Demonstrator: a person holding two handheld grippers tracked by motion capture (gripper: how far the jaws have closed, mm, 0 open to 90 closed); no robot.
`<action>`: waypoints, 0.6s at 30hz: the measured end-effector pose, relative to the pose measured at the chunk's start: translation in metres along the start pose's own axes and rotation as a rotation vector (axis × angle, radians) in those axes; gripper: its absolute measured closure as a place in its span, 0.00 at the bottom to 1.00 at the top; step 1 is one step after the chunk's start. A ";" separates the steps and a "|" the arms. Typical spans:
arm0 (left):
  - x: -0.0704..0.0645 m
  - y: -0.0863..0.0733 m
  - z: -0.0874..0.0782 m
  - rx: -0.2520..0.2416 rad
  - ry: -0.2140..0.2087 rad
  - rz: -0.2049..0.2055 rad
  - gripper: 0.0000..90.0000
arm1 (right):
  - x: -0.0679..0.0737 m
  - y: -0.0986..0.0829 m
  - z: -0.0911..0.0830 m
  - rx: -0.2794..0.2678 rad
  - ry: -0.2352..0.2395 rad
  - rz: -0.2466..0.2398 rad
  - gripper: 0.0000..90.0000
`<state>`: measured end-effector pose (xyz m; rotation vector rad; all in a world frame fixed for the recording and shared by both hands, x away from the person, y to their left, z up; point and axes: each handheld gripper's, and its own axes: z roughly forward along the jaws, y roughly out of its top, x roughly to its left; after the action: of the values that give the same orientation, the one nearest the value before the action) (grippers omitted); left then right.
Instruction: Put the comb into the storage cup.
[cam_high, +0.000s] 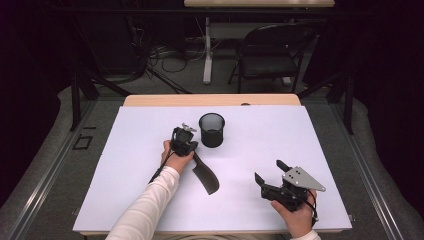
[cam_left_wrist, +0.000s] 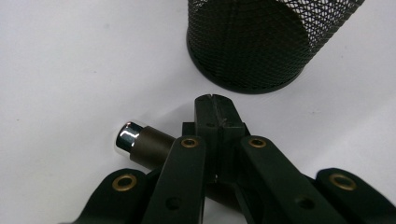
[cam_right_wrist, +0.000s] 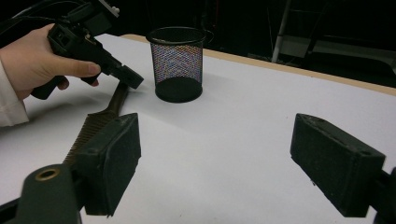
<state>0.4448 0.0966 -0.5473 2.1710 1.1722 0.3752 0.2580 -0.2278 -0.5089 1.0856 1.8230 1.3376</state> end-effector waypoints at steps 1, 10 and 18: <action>0.001 -0.001 -0.001 0.000 0.000 -0.002 1.00 | 0.000 0.000 0.000 0.001 0.000 0.000 0.18; 0.010 -0.009 -0.007 0.005 0.002 0.004 1.00 | 0.000 0.000 0.000 0.003 0.000 0.003 0.18; 0.014 -0.016 -0.011 0.010 -0.016 0.016 1.00 | 0.001 -0.001 0.000 0.008 0.001 0.005 0.18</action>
<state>0.4364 0.1188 -0.5496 2.1893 1.1508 0.3597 0.2579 -0.2272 -0.5096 1.0941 1.8297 1.3351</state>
